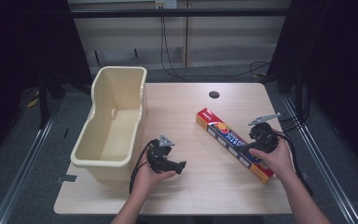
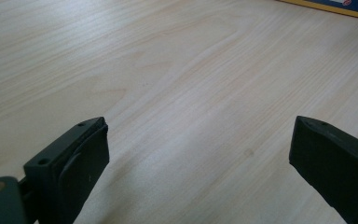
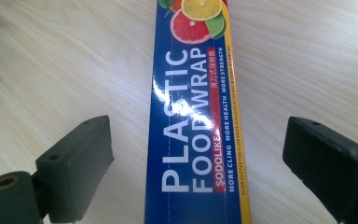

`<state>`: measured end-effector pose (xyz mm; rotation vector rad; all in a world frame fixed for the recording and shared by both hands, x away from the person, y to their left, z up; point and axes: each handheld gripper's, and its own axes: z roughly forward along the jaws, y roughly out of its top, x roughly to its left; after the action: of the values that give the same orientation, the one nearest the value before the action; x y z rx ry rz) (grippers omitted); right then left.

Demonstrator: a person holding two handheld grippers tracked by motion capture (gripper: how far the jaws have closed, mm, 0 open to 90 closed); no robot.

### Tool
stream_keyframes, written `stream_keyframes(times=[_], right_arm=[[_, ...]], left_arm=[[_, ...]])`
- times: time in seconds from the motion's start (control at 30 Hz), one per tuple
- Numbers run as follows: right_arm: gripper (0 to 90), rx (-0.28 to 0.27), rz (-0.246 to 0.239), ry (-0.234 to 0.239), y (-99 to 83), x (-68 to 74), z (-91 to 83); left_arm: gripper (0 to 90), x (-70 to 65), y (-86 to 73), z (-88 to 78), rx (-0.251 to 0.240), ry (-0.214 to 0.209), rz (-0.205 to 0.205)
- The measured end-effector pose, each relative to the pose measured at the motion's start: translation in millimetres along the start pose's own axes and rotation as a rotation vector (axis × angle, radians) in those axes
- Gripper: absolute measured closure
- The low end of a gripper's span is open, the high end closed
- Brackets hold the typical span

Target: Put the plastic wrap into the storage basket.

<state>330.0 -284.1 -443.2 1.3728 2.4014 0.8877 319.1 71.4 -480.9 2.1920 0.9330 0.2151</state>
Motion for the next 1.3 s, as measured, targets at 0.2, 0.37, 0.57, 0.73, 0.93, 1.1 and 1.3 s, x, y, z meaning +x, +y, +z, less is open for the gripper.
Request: stream_keyframes(times=[0.2, 0.37, 0.57, 0.73, 0.93, 1.1, 1.3], right_arm=[[8.8, 0.017, 0.002, -0.005, 0.6, 2.4, 6.1], [11.0, 0.024, 0.004, -0.001, 1.0, 3.2, 11.3], [13.5, 0.050, 0.007, -0.019, 1.1, 2.3, 22.1], [16.5, 0.073, 0.015, -0.039, 1.4, 4.1, 29.6], [19.3, 0.091, 0.018, -0.046, 3.2, 6.3, 36.7], [24.7, 0.109, 0.001, -0.072, 4.9, 8.9, 40.3], [38.7, 0.136, -0.008, -0.073, 3.4, 7.6, 40.9]], left_arm=[[4.7, -0.6, 1.3, -0.8, 0.012, -0.017, 0.003], [4.7, -0.9, 1.3, -0.3, 0.012, -0.012, 0.000], [4.7, -0.3, 1.8, 0.3, 0.019, -0.024, 0.001], [4.7, -0.4, 1.8, 0.9, 0.019, -0.030, -0.008], [4.7, -0.5, 1.5, 1.6, 0.005, -0.027, -0.020], [4.7, 1.1, 1.8, -0.5, 0.019, -0.017, -0.004], [4.7, 0.6, 1.0, 0.0, 0.020, -0.017, -0.001]])
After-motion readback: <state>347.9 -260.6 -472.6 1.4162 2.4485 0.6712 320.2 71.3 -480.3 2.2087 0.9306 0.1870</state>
